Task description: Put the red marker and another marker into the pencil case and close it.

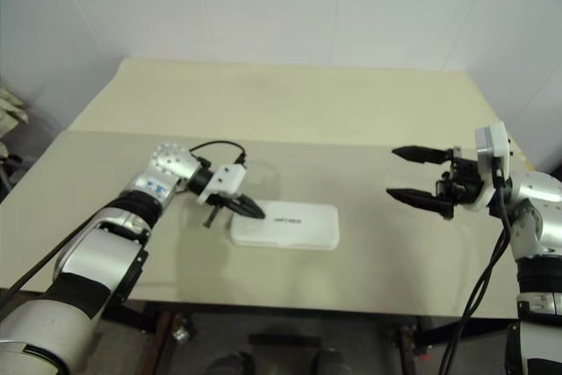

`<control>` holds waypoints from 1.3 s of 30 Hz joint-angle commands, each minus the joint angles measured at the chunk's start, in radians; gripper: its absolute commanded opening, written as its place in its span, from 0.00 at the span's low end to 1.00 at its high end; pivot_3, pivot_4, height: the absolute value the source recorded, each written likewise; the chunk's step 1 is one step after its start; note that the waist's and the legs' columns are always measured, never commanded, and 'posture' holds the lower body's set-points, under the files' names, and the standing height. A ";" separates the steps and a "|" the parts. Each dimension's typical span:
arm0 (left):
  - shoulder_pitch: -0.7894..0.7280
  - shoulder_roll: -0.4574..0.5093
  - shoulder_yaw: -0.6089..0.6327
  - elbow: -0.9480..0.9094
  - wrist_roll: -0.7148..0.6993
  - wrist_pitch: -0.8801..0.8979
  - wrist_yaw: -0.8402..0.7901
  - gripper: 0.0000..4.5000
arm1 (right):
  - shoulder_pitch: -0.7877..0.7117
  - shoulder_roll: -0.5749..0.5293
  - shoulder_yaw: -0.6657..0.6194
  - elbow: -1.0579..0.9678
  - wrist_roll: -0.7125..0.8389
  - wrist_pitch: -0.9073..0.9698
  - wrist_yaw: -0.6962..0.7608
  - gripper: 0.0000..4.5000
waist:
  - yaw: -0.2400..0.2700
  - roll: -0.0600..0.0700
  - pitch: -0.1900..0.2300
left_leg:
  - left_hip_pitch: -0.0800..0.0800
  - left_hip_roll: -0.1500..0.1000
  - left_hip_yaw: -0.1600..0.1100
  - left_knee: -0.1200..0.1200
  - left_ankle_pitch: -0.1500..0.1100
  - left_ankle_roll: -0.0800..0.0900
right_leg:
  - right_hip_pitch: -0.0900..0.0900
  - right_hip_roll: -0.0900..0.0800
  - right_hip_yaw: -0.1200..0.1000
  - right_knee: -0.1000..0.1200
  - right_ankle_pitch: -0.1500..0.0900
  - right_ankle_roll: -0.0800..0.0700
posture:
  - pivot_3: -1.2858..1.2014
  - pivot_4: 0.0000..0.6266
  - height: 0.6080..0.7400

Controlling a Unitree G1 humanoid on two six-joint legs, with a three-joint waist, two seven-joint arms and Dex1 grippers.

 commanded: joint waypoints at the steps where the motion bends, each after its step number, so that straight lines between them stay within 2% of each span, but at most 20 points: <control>1: 0.015 -0.015 0.029 0.014 0.001 0.011 -0.097 0.01 | -0.019 -0.016 -0.012 -0.025 0.000 -0.010 0.081 1.00 | 0.001 0.000 0.000 | 0.000 0.000 0.000 0.000 0.000 0.000 | 0.000 0.000 0.000 0.000 0.000 0.000 | 0.52 0.24 1.00; 5: 0.008 -0.025 0.177 -0.028 -0.173 0.082 -0.112 0.01 | -0.010 -0.010 -0.020 -0.042 -0.008 -0.009 0.081 1.00 | 0.000 0.000 0.001 | -0.002 0.000 0.000 0.002 0.000 0.001 | -0.001 0.000 0.000 0.001 0.000 0.000 | 0.52 0.24 1.00; 10: 0.047 -0.022 0.327 -0.107 -0.303 0.143 -0.106 0.01 | -0.005 -0.008 -0.022 -0.045 -0.014 -0.008 0.081 1.00 | -0.002 0.000 0.002 | -0.005 0.001 0.000 0.004 -0.001 0.001 | -0.004 0.000 -0.001 0.001 0.000 0.000 | 0.52 0.24 1.00; 16: 0.165 0.000 0.407 -0.300 -0.393 0.245 -0.105 0.01 | -0.024 0.002 -0.014 -0.031 -0.030 -0.006 0.080 1.00 | -0.002 0.000 0.002 | -0.005 0.001 0.000 0.006 -0.001 0.002 | -0.004 0.000 -0.001 0.002 0.000 0.001 | 0.52 0.24 1.00; 19: 0.234 0.027 0.422 -0.375 -0.399 0.281 -0.055 0.01 | -0.028 0.005 -0.009 -0.028 -0.040 -0.007 0.081 1.00 | -0.002 0.000 0.002 | -0.005 0.001 0.000 0.007 -0.002 0.002 | -0.003 0.000 0.000 0.003 0.000 0.001 | 0.52 0.24 1.00; 20: 0.254 0.038 0.424 -0.383 -0.394 0.272 -0.053 0.10 | -0.030 0.005 -0.007 -0.024 -0.042 -0.008 0.081 1.00 | -0.001 0.000 0.002 | -0.005 0.001 0.000 0.008 -0.002 0.002 | -0.003 0.000 0.000 0.004 0.000 0.001 | 0.52 0.24 1.00; 21: 0.266 0.044 0.424 -0.389 -0.391 0.265 -0.052 0.14 | -0.033 0.004 -0.005 -0.018 -0.043 -0.010 0.081 1.00 | -0.002 0.000 0.002 | -0.005 0.001 0.000 0.008 -0.002 0.002 | -0.003 0.000 0.000 0.004 0.000 0.001 | 0.52 0.24 1.00; 26: 0.344 0.136 0.413 -0.459 -0.486 0.362 -0.112 0.52 | -0.029 0.001 0.003 -0.017 -0.047 -0.008 0.081 1.00 | -0.003 0.000 0.002 | -0.004 0.001 0.000 0.008 -0.002 0.002 | -0.003 0.000 0.000 0.005 0.000 0.001 | 0.52 0.24 1.00; 32: 0.353 0.194 0.401 -0.467 -0.501 0.372 -0.112 0.95 | -0.036 -0.019 0.000 0.001 -0.051 -0.011 0.081 1.00 | 0.000 0.000 0.002 | -0.004 0.001 0.000 0.008 -0.002 0.002 | -0.003 0.000 -0.001 0.004 0.000 0.000 | 0.52 0.24 1.00; 33: 0.350 0.199 0.404 -0.465 -0.502 0.374 -0.112 1.00 | -0.036 -0.025 -0.005 0.005 -0.053 -0.011 0.081 1.00 | 0.000 0.000 0.002 | -0.004 0.001 0.000 0.008 -0.002 0.002 | -0.003 -0.001 -0.001 0.004 0.000 0.000 | 0.52 0.24 1.00; 39: 0.342 0.239 0.405 -0.428 -0.501 0.385 -0.112 1.00 | -0.018 -0.031 -0.022 -0.022 -0.051 0.002 0.070 1.00 | -0.002 0.000 0.002 | -0.004 0.001 0.000 0.007 -0.002 0.003 | -0.003 -0.001 -0.001 0.003 0.000 0.000 | 0.52 0.24 1.00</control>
